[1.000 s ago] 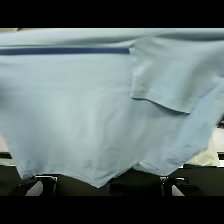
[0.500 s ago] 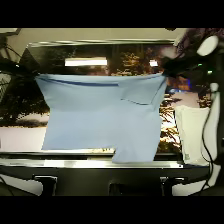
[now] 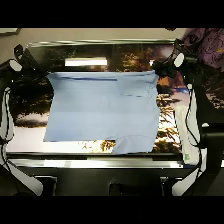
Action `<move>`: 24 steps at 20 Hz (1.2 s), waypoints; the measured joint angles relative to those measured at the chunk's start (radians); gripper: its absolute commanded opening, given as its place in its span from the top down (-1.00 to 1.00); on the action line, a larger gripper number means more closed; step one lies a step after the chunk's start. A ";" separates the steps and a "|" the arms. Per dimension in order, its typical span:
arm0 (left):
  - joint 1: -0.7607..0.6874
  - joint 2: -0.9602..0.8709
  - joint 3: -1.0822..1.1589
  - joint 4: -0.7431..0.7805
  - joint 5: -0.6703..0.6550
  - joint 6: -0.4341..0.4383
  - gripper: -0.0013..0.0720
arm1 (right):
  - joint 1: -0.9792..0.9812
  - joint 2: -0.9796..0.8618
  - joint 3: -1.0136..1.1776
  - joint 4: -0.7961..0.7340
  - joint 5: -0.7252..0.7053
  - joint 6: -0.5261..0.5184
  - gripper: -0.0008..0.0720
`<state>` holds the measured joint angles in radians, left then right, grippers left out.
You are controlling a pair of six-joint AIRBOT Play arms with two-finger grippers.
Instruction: Fold the clothes and pants, and hang the long-sleeved shirts on hangers.
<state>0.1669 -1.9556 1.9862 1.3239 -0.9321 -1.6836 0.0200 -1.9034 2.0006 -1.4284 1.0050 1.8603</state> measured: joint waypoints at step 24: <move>0.014 -0.144 0.001 0.014 -0.587 0.084 -0.53 | 0.013 -0.132 0.006 0.000 0.584 -0.007 -0.04</move>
<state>0.1806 -2.0995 1.9873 1.3380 -1.5196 -1.6001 0.0326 -2.0357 2.0068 -1.4288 1.5894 1.8530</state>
